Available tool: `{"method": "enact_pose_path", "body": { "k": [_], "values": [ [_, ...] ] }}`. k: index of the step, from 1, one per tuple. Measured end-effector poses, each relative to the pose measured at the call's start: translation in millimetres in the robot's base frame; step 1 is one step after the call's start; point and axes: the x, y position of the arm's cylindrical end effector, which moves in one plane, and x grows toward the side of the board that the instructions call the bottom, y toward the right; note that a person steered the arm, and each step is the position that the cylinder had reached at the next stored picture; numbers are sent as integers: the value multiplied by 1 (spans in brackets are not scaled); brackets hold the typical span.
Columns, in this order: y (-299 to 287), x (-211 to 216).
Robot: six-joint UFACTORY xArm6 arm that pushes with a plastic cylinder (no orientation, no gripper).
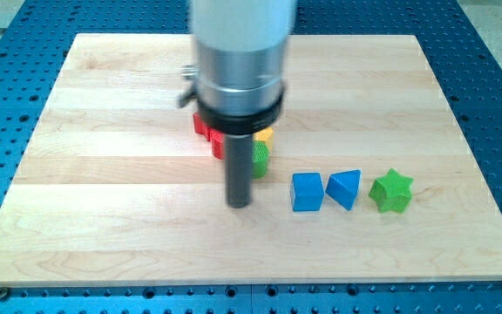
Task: Bring the green circle to the right side of the hexagon
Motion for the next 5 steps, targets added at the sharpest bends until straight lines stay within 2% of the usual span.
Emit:
{"method": "enact_pose_path", "body": {
  "k": [1, 2, 3, 4, 5],
  "values": [
    [17, -14],
    [64, -21],
    [70, -11],
    [15, 15],
    [4, 3]
  ]
}}
